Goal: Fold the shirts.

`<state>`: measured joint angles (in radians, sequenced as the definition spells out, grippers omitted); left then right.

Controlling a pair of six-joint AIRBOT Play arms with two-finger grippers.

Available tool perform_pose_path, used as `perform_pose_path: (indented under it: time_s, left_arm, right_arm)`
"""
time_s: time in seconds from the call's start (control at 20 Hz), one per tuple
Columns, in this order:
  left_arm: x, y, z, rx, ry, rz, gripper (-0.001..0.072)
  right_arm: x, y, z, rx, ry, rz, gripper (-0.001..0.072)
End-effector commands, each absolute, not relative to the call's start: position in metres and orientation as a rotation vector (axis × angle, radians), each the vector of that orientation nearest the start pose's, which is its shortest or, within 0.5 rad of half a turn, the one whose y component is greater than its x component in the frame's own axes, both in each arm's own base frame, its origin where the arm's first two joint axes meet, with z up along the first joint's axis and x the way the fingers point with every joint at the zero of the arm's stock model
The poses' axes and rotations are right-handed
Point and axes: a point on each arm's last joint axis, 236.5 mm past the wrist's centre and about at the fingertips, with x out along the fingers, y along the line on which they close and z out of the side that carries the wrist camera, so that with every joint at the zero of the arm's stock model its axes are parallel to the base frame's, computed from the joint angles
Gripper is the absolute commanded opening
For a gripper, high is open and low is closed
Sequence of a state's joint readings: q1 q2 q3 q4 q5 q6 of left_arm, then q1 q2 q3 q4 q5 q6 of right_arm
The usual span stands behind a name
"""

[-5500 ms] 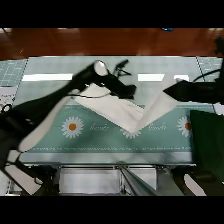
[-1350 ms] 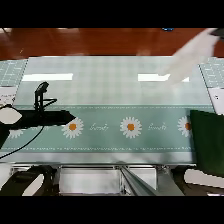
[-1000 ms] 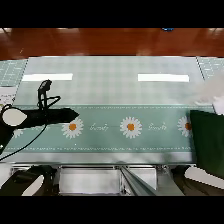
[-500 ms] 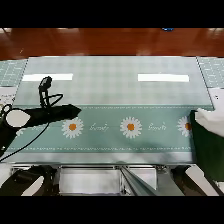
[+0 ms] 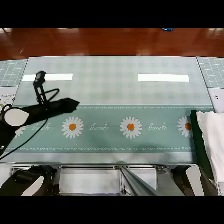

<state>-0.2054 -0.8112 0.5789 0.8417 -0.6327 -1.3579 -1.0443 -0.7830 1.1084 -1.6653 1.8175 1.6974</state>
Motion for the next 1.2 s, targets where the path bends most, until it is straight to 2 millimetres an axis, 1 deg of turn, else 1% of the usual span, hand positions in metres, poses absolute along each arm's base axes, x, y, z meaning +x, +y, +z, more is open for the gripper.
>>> perform_pose_path:
  time_s: [0.0, 0.05, 0.1, 0.15, 0.2, 0.25, 0.3, 0.35, 0.4, 0.45, 0.5, 0.55, 0.6, 0.65, 0.7, 0.75, 0.85, 0.95, 1.0, 1.15]
  left_arm:
    - [0.354, -0.138, 0.081, -0.466, 0.719, -0.371, 0.0018]
    - [0.368, -0.127, 0.105, -0.468, 0.672, -0.358, 0.0018]
    - [0.380, -0.119, 0.129, -0.469, 0.634, -0.352, 0.0018]
    - [0.392, -0.118, 0.156, -0.460, 0.603, -0.368, 0.0015]
    - [0.402, -0.128, 0.172, -0.414, 0.612, -0.407, 0.0014]
    - [0.408, -0.146, 0.172, -0.339, 0.682, -0.452, 0.0014]
    - [0.412, -0.163, 0.157, -0.275, 0.788, -0.462, 0.0014]
    - [0.416, -0.171, 0.135, -0.202, 0.900, -0.434, 0.0015]
    - [0.417, -0.169, 0.112, -0.129, 0.992, -0.389, 0.0016]
    - [0.414, -0.155, 0.083, -0.081, 1.104, -0.299, 0.0017]
    - [0.406, -0.139, 0.060, -0.093, 1.208, -0.197, 0.0018]
    - [0.397, -0.128, 0.045, -0.105, 1.285, -0.144, 0.0018]
    - [0.393, -0.127, 0.040, -0.110, 1.306, -0.143, 0.0018]
    - [0.391, -0.128, 0.040, -0.111, 1.311, -0.145, 0.0018]
    - [0.390, -0.132, 0.041, -0.120, 1.313, -0.156, 0.0018]
    - [0.388, -0.136, 0.041, -0.127, 1.319, -0.167, 0.0018]
    - [0.384, -0.135, 0.039, -0.109, 1.334, -0.174, 0.0018]
    - [0.362, -0.130, 0.034, -0.079, 1.431, -0.172, 0.0018]
    - [0.358, -0.129, 0.033, -0.075, 1.447, -0.170, 0.0018]
    - [0.359, -0.129, 0.033, -0.075, 1.446, -0.170, 0.0018]
  right_arm:
    - [0.145, -0.166, 0.109, 0.979, 1.127, -0.833, 0.0306]
    - [0.194, -0.157, 0.122, 1.046, 1.002, -0.657, 0.0143]
    - [0.251, -0.148, 0.147, 1.048, 0.839, -0.441, 0.0021]
    - [0.300, -0.136, 0.173, 1.021, 0.698, -0.288, 0.0021]
    - [0.337, -0.117, 0.184, 0.970, 0.641, -0.192, 0.0021]
    - [0.372, -0.081, 0.180, 0.890, 0.659, -0.086, 0.0021]
    - [0.398, -0.034, 0.164, 0.799, 0.732, 0.027, 0.0021]
    - [0.414, 0.016, 0.139, 0.684, 0.842, 0.138, 0.0020]
    - [0.414, 0.048, 0.096, 0.519, 1.021, 0.172, 0.0020]
    - [0.405, 0.055, 0.055, 0.375, 1.203, 0.123, 0.0020]
    - [0.394, 0.053, 0.023, 0.224, 1.359, 0.075, 0.0019]
    - [0.388, 0.051, 0.006, 0.092, 1.450, 0.066, 0.0019]
    - [0.387, 0.051, -0.003, 0.015, 1.483, 0.068, 0.0019]
    - [0.387, 0.054, -0.009, -0.003, 1.493, 0.073, 0.0019]
    - [0.392, 0.058, -0.011, 0.012, 1.479, 0.083, 0.0019]
    - [0.395, 0.064, -0.011, 0.037, 1.466, 0.098, 0.0019]
    - [0.398, 0.064, -0.010, 0.044, 1.452, 0.093, 0.0020]
    - [0.389, 0.064, -0.011, 0.044, 1.491, 0.090, 0.0020]
    - [0.390, 0.064, -0.011, 0.043, 1.490, 0.090, 0.0020]
    - [0.390, 0.064, -0.011, 0.043, 1.490, 0.090, 0.0020]
